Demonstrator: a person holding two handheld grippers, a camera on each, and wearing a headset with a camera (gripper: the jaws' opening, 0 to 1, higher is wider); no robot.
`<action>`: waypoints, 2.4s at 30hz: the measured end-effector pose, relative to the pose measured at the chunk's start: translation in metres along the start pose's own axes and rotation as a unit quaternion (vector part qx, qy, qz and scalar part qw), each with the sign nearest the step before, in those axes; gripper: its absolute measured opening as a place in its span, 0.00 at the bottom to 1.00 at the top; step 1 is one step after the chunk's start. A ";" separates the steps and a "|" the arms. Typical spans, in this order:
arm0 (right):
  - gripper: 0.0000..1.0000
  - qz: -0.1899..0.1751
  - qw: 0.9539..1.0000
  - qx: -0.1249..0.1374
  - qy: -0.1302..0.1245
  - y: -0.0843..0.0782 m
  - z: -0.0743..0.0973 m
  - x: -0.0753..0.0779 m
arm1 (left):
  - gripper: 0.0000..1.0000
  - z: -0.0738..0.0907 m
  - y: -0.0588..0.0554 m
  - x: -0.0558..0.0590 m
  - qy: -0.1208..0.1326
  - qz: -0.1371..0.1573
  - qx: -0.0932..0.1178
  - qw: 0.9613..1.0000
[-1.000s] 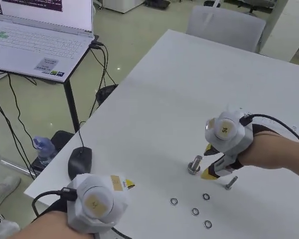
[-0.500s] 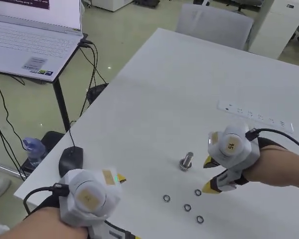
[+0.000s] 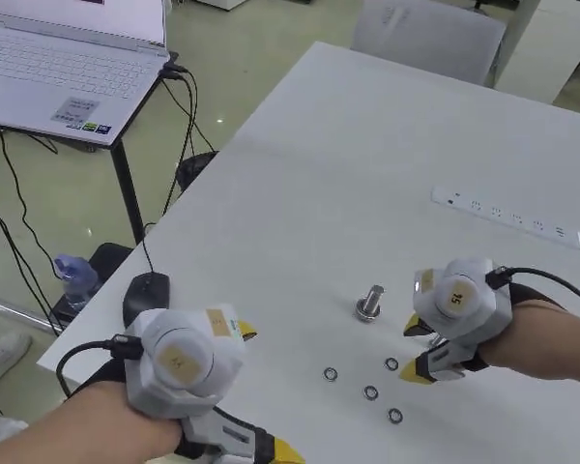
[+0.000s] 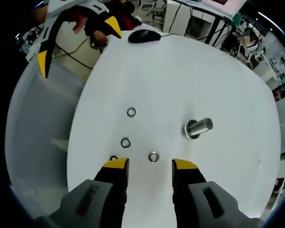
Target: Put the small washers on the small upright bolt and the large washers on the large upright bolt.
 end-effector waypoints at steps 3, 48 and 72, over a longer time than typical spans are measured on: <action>0.35 -0.001 1.000 -0.003 0.000 -0.004 -0.007 0.002 | 0.89 0.002 -0.001 -0.001 0.003 -0.003 -0.003 1.000; 0.15 -0.008 0.999 -0.049 0.009 -0.017 -0.037 0.001 | 0.81 0.001 -0.016 0.003 0.003 0.006 -0.022 1.000; 0.13 -0.052 0.998 -0.032 -0.002 -0.013 -0.026 0.004 | 0.78 0.002 -0.012 0.003 0.004 0.003 -0.024 1.000</action>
Point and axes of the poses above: the centre of the closed fingertips' face, and the gripper's own axes: z roughly backward along the fingers, x roughly to its right, y roughly out of its top, the point moved 5 cm from there along z, roughly backward along the fingers, and after that the axes turned 15 degrees about x, right-handed, at the moved point
